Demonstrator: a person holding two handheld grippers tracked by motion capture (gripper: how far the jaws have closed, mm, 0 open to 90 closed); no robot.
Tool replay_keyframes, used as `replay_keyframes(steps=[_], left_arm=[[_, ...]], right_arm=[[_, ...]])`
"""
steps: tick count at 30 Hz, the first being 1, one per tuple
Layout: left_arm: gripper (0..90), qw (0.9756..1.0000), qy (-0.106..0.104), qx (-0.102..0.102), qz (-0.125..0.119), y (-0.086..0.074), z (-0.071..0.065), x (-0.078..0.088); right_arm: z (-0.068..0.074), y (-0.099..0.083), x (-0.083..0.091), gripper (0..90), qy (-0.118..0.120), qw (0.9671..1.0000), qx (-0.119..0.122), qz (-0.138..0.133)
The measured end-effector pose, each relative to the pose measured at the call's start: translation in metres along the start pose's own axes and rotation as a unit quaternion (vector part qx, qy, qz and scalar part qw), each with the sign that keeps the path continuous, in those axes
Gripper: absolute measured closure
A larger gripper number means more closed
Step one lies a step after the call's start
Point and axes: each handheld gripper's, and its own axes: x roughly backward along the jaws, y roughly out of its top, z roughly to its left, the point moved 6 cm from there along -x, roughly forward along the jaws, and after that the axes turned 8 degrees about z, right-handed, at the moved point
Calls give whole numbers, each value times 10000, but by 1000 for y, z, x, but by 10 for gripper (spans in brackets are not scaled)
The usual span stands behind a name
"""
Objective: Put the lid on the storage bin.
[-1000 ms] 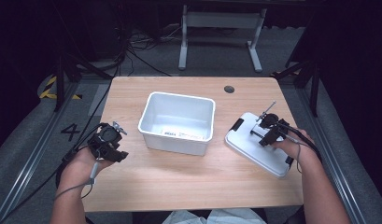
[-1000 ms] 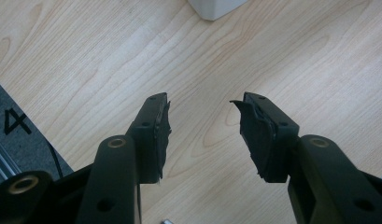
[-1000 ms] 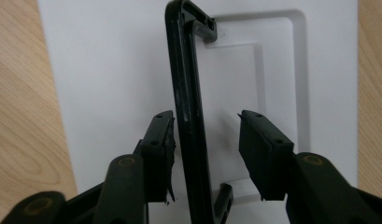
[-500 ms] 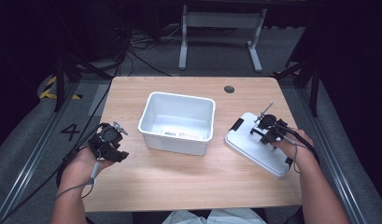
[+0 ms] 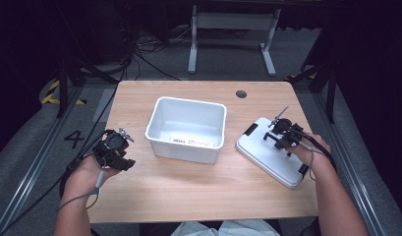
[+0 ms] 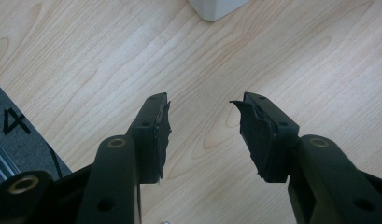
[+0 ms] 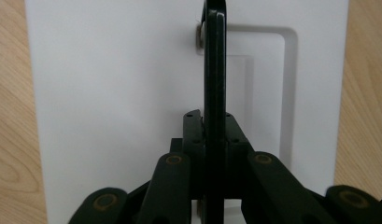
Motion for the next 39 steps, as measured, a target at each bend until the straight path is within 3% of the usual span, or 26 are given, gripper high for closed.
replay_keyframes(steps=[21, 39], left_arm=[[524, 9999, 68, 92, -112, -5, 8, 6], [535, 9996, 42, 138, -226, -6, 12, 11]], right_arm=[[-11, 14, 78, 839, -449, 9984, 286, -167], [-3, 33, 132, 839, -759, 9948, 597, -332]])
